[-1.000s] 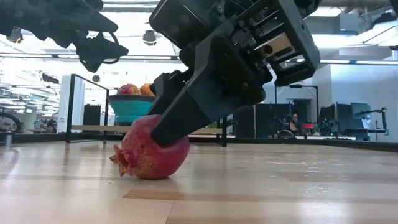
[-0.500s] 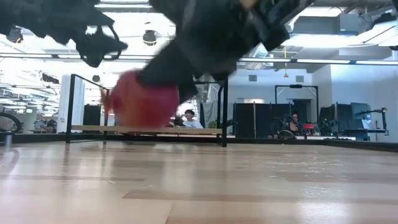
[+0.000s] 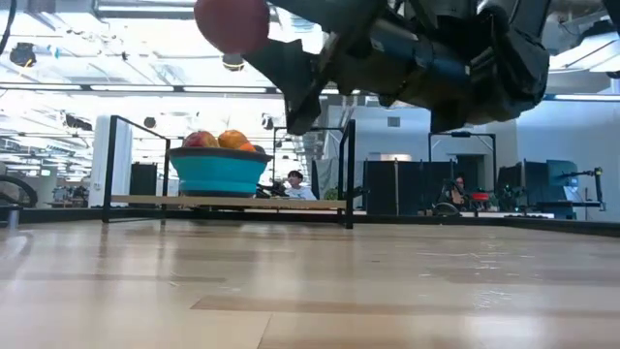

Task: Pick & Place Fruit
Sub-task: Put the pomegranate in the blue strainer bowl on the shelf

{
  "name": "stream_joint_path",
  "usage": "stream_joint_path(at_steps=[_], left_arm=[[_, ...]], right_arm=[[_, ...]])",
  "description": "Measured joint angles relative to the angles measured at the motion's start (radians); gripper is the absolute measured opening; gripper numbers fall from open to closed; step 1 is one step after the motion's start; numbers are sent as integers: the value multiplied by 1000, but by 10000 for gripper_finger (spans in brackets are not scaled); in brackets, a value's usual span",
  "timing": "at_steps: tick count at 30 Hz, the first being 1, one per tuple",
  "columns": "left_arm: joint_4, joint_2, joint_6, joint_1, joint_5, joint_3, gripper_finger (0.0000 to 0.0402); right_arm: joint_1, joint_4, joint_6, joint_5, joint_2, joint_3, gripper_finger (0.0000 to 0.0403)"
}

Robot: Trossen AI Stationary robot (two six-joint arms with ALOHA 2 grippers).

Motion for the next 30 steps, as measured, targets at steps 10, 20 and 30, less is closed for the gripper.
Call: stream_joint_path(at_steps=[10,20,30], left_arm=[[-21,227,153,-29,-187,154,258],[-68,307,118,-20,-313,157,312],[-64,360,91,24,-407,156,291]], right_arm=[[-35,39,13,3,0,53,187],[-34,38,-2,3,0,74,192],[-34,38,-2,2,0,74,193]])
